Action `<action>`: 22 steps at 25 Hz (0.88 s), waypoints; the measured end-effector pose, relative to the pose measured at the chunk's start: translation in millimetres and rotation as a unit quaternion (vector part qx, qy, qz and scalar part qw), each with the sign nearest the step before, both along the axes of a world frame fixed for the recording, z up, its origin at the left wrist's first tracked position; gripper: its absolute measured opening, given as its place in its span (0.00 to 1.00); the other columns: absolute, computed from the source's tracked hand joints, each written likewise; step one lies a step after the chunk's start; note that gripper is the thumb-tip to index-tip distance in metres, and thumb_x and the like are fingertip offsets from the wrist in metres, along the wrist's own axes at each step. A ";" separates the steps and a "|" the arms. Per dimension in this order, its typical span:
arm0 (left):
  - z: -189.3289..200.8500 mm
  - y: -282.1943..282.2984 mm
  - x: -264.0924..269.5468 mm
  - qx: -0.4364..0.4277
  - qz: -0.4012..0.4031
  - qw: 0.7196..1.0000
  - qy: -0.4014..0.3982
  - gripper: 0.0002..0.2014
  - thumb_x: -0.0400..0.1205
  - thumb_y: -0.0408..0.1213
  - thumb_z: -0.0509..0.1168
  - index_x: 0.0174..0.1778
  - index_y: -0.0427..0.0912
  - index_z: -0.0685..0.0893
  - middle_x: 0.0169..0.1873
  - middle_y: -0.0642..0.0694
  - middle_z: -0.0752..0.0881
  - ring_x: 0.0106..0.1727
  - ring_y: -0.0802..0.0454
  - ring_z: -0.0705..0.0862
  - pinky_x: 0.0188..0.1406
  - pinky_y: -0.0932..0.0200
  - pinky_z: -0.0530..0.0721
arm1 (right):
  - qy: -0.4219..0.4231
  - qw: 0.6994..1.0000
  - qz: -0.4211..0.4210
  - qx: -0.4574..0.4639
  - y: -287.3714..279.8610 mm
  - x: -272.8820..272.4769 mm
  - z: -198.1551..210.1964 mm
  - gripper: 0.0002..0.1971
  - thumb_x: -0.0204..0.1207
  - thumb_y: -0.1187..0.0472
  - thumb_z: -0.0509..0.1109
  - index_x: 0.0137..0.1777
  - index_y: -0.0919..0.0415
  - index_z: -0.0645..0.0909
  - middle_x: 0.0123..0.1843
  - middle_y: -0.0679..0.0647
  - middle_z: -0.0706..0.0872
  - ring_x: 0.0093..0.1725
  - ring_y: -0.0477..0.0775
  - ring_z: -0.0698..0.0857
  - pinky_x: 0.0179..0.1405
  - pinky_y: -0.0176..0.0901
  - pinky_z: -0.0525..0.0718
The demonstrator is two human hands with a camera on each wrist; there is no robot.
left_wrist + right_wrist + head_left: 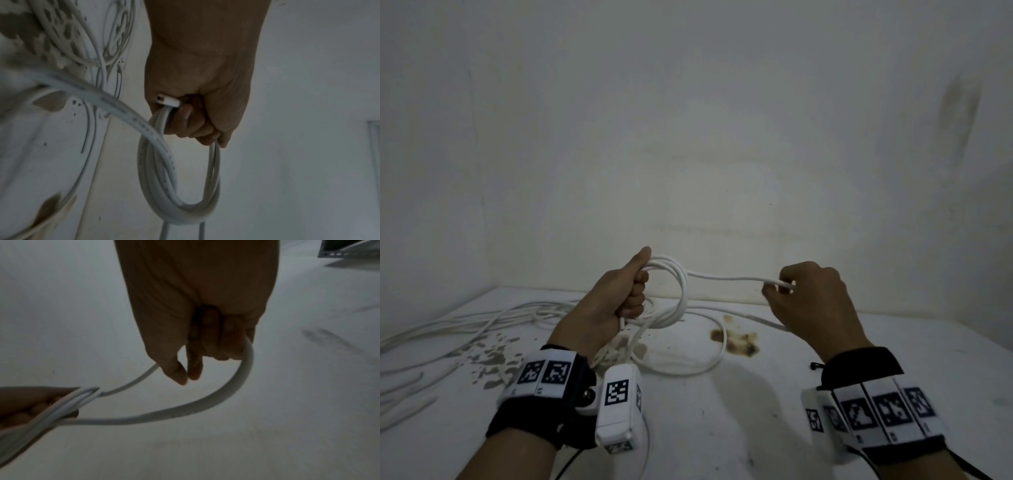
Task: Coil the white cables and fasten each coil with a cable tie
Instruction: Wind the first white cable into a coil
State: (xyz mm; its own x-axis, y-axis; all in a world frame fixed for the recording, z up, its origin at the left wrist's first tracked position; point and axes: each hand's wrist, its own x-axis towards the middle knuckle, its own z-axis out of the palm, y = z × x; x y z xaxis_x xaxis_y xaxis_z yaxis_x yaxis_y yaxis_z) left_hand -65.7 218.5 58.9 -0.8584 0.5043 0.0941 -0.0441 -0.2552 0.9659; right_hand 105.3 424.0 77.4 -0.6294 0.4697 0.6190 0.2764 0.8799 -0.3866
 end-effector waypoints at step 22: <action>-10.7 -17.6 -25.0 0.049 0.077 0.993 -0.081 0.23 0.85 0.55 0.61 0.28 0.47 0.65 0.14 0.56 0.59 0.12 0.60 0.55 0.09 0.70 0.56 | -0.011 0.912 0.191 -0.362 -16.0 23.1 29.6 0.16 0.87 0.47 0.61 0.49 0.60 0.77 0.24 0.48 0.66 0.18 0.48 0.66 0.21 0.38 0.74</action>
